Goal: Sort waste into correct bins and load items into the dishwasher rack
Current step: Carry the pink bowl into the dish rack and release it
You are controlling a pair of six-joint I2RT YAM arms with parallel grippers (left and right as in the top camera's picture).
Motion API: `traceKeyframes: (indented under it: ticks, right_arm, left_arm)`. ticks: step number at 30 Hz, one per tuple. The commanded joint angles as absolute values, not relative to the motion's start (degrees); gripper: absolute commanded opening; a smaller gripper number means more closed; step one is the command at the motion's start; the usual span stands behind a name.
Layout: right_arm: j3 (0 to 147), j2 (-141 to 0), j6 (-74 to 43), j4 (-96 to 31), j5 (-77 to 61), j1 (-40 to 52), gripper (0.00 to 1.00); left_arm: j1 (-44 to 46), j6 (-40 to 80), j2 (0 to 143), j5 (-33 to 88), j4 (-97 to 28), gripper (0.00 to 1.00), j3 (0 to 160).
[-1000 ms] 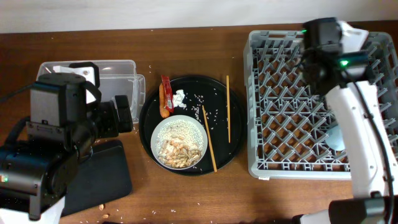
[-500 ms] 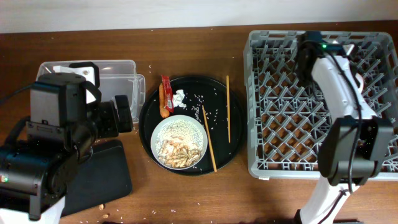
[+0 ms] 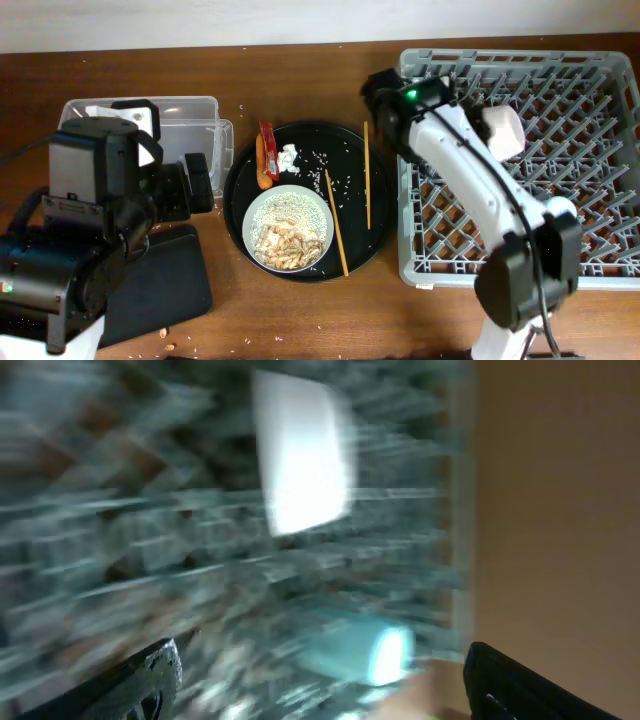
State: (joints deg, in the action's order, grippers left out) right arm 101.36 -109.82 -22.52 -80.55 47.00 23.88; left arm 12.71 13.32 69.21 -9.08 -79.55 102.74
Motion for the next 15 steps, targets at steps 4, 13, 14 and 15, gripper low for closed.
traceKeyframes:
  ticks: [4,13,14,15]
  right_arm:
    - [99.26,-109.73,-28.10,-68.82,7.94,31.09,0.47]
    - [96.99,-125.25,-29.26,-60.16,8.78,26.26,0.38]
    - [96.99,-126.26,-29.26,-59.70,8.45,25.63,0.34]
    - [96.99,-126.80,-29.21,-59.31,6.90,24.99,0.29]
  left_arm:
    - [12.43,14.09,69.14,-9.93,-79.42,0.99,102.85]
    - [12.43,14.09,69.14,-9.93,-79.42,0.99,102.85]
    - [12.43,14.09,69.14,-9.93,-79.42,0.99,102.85]
    - [12.43,14.09,69.14,-9.93,-79.42,0.99,102.85]
